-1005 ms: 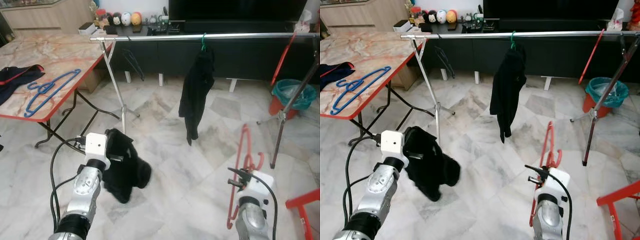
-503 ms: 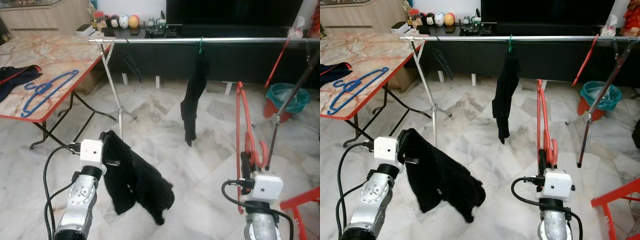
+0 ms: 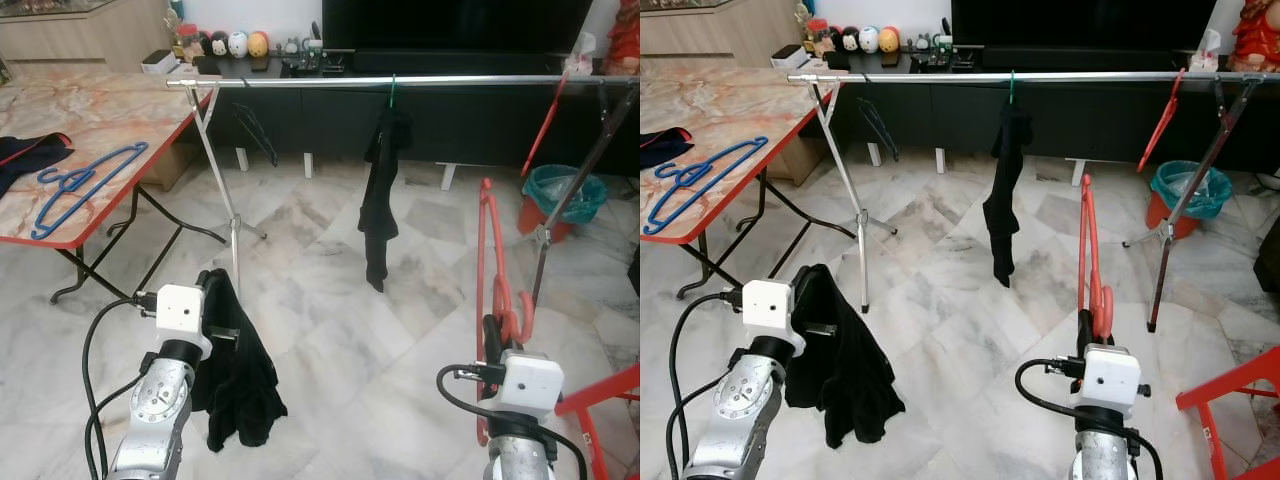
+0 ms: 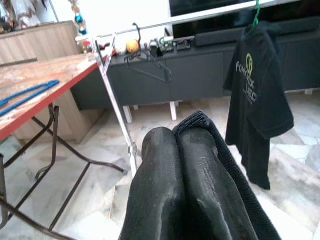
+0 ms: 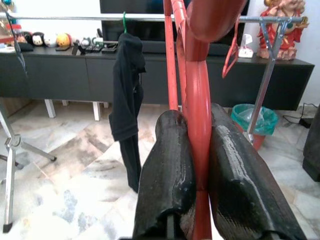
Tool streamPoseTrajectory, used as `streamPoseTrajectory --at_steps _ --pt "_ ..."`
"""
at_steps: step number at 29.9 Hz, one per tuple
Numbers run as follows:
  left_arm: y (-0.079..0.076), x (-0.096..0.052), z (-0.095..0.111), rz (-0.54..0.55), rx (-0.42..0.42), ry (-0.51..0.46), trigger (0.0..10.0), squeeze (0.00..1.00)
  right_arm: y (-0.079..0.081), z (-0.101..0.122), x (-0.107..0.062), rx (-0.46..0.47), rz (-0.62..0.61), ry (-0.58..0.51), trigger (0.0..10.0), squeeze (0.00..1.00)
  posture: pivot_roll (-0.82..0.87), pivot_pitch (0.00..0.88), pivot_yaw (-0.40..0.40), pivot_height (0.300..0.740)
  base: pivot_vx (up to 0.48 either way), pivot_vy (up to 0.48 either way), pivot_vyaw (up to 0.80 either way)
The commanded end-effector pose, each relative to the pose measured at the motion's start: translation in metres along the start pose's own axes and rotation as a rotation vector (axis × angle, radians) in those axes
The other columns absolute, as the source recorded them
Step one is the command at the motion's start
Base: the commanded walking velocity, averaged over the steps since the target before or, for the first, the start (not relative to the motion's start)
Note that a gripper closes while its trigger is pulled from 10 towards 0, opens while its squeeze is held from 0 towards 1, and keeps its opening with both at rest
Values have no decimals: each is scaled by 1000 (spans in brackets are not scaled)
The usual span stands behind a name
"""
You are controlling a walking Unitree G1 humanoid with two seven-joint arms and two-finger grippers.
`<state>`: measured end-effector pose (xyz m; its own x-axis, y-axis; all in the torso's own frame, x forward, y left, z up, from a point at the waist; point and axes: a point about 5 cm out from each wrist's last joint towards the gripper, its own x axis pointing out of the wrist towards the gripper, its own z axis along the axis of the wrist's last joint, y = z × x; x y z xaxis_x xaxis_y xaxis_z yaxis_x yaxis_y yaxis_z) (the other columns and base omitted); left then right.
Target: Hang hanger
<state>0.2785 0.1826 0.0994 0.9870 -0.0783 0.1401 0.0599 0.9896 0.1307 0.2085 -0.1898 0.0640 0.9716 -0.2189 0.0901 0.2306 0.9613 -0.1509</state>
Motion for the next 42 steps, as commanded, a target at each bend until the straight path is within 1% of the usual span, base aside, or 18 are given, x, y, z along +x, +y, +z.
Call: streamPoseTrajectory --at_steps 1,5,12,21,26,28,31,38,42 --pt "4 3 9 5 16 -33 10000 0 3 6 1 8 10 -9 10000 0 -4 0 48 740 0 285 0" --pt "4 3 10 3 9 -30 10000 0 4 11 3 15 4 -23 10000 0 -4 0 50 740 0 301 0" --pt "3 4 9 -5 12 -20 10000 0 4 14 5 -1 -8 -29 10000 0 -2 0 50 740 0 364 0" --pt "2 5 11 -21 10 -24 10000 0 6 30 10 13 -1 -77 10000 0 -4 0 54 740 0 405 0" --pt "1 6 12 -30 9 -26 10000 0 3 37 11 13 1 -95 10000 0 -3 0 58 740 0 403 0" --pt "1 7 13 -36 9 -27 10000 0 0 40 11 41 -18 -93 10000 0 -4 0 57 740 0 405 0" --pt "1 7 13 -38 8 -28 10000 0 -2 42 12 54 -37 -100 10000 0 -3 0 61 740 0 401 0" --pt "3 10 16 -36 15 -30 10000 0 6 47 16 63 -20 -106 10000 0 9 0 65 740 0 406 0" --pt "4 11 16 -37 16 -28 10000 0 8 46 17 57 -16 -96 10000 0 11 0 69 740 0 405 0"
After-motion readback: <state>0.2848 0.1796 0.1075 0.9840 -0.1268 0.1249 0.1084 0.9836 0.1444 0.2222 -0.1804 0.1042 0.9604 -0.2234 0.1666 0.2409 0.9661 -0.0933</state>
